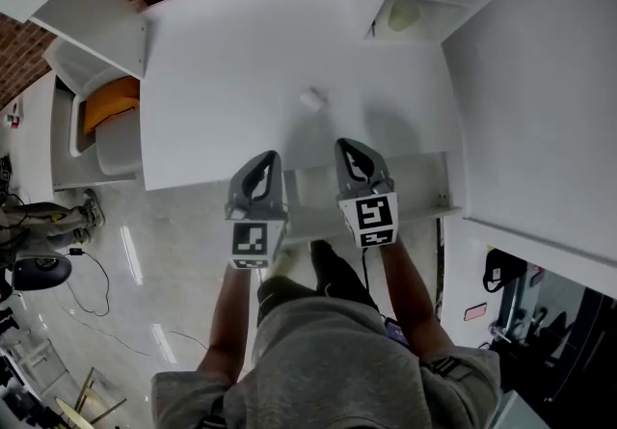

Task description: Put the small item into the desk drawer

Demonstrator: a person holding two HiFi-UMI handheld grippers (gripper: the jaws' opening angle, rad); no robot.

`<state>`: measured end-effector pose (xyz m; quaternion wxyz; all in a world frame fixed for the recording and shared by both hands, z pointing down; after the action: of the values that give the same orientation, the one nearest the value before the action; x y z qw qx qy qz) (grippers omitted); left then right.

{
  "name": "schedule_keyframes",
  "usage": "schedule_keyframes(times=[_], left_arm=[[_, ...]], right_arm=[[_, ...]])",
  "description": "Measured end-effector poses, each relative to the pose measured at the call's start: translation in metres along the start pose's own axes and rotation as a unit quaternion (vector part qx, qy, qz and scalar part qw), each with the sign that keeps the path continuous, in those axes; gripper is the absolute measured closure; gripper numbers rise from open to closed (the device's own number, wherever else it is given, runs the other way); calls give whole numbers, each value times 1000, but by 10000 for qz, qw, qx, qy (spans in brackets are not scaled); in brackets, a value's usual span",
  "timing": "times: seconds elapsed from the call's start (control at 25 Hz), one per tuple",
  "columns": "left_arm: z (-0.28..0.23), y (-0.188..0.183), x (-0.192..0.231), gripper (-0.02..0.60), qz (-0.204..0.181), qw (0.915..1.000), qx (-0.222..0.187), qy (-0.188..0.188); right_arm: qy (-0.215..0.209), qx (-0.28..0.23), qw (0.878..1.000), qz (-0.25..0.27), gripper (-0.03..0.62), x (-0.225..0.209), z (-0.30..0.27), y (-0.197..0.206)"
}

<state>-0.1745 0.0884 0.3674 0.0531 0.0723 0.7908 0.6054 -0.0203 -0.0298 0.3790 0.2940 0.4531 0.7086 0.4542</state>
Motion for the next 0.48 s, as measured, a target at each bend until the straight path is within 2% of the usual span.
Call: schedule_keyframes(times=[0.48], left_arm=[[-60,41,17,569,253,9984,456,-237]], right_arm=[[-286,502,9982,-156,591,-36,-83,38]])
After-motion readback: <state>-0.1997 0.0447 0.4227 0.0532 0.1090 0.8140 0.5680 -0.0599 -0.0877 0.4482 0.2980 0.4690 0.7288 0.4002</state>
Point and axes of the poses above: the fingertips, and each gripper's own axes: z backward along the fingers, x to its left, y out of its underside, the point moved 9 cm from there along z, backward along the fingers, and after that the axes turned 5 degrees about -y, right-handed, at the moved point
